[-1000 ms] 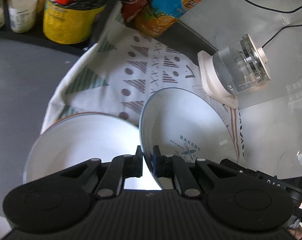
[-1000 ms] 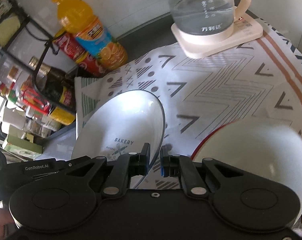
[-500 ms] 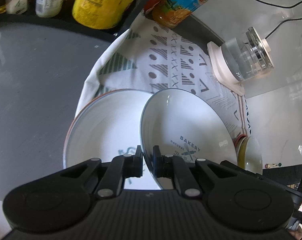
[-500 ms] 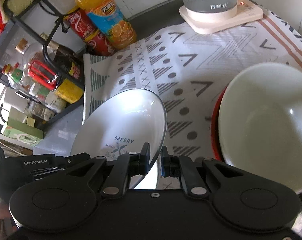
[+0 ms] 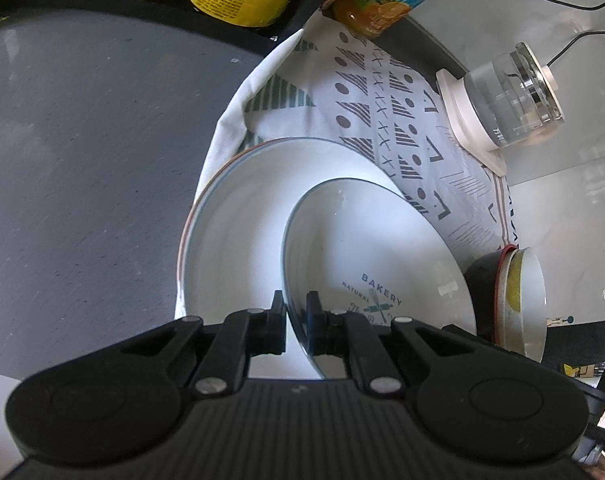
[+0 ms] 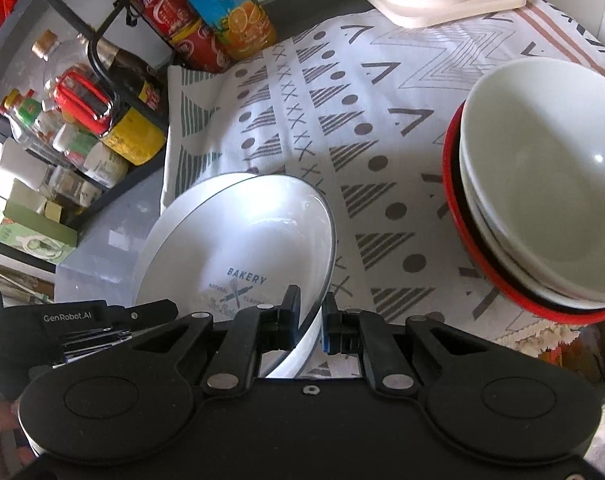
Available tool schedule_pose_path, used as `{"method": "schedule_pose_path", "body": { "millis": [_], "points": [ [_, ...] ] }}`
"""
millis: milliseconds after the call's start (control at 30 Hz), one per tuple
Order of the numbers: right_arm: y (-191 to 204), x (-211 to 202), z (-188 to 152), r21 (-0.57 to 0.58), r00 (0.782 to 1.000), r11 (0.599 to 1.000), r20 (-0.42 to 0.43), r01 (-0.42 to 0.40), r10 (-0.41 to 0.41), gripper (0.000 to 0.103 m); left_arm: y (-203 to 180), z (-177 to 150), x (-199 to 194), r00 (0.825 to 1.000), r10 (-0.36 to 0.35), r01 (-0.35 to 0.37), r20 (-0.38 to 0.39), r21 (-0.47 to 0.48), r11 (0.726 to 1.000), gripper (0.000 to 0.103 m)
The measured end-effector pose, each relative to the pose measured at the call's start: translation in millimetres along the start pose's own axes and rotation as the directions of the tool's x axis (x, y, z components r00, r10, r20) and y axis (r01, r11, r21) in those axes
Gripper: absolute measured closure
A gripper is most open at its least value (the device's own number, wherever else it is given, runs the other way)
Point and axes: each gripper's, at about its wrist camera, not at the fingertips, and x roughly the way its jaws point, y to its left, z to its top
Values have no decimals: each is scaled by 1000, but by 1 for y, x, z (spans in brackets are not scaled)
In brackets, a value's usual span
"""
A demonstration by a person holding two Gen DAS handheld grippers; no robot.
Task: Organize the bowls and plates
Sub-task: 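Carry the 'BAKERY' plate onto the 'Sweet' plate with both grippers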
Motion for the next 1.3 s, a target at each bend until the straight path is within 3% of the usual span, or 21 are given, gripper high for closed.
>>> {"method": "schedule_pose_path", "body": {
  "millis": [767, 1133, 1233, 1300],
  "points": [
    [10, 20, -6, -32, 998, 998, -31, 58, -59, 88, 12, -6, 5, 996, 78, -79, 33, 28, 996, 95],
    [12, 10, -8, -18, 999, 999, -24, 32, -32, 85, 0, -3, 0, 980, 189, -194, 62, 90, 977, 93],
    [12, 3, -9, -8, 1000, 1000, -10, 16, -16, 79, -6, 1, -8, 975, 206, -213, 79, 104, 971, 91],
    [13, -2, -10, -3, 1000, 1000, 3, 8, -8, 68, -9, 3, -14, 978, 194, -202, 80, 104, 974, 80]
  ]
}}
